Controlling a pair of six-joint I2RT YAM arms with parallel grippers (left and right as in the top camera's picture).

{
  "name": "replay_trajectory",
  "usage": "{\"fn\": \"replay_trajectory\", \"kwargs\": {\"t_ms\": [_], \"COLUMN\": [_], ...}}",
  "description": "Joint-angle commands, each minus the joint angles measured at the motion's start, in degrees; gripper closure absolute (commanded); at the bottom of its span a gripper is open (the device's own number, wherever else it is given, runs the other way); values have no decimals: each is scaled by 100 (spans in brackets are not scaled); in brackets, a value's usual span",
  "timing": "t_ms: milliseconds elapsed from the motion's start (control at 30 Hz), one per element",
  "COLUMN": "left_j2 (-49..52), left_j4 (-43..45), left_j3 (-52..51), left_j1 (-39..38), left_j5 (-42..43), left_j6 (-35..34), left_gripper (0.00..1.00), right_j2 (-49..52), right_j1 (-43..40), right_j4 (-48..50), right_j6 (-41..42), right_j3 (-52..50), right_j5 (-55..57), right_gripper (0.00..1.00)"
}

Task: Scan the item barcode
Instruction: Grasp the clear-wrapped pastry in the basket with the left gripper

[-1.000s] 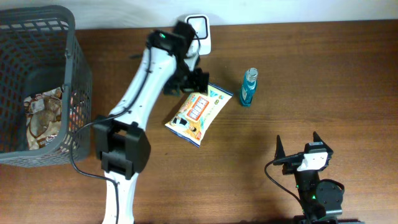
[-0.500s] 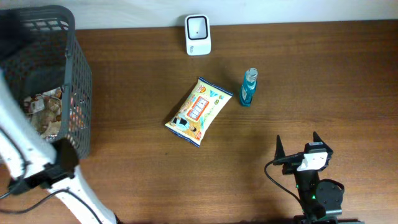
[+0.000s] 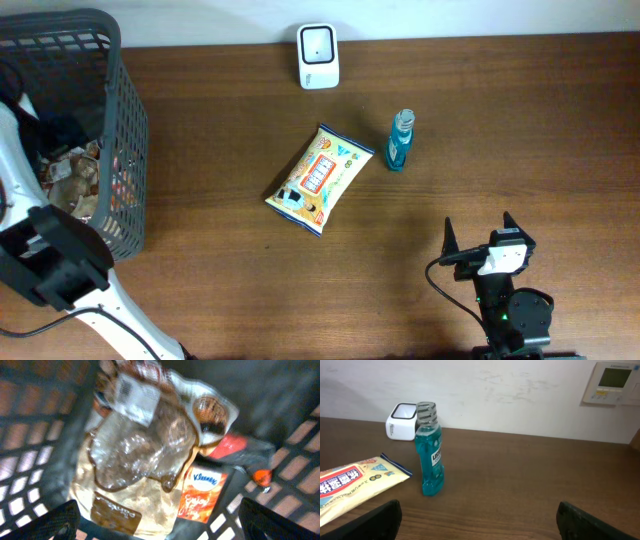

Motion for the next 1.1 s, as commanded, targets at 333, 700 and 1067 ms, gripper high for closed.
{"fn": "replay_trajectory", "kwargs": {"t_ms": [333, 700, 1067], "left_j2": [-50, -144, -1379], "left_j4": [1386, 756, -822], "left_j3": [-2339, -1300, 2924], "left_j1": [-39, -31, -291], "left_j5": [-776, -201, 2319], "left_j6": [153, 149, 151], "left_gripper": [30, 100, 100], "right_j2": [-39, -39, -39], "right_j1": [-26, -26, -26], "right_j4": [-15, -15, -15], "right_j6": [-35, -35, -35], "right_j3": [-52, -52, -52], "right_j5": [50, 50, 50], "right_gripper": [2, 1, 2]}}
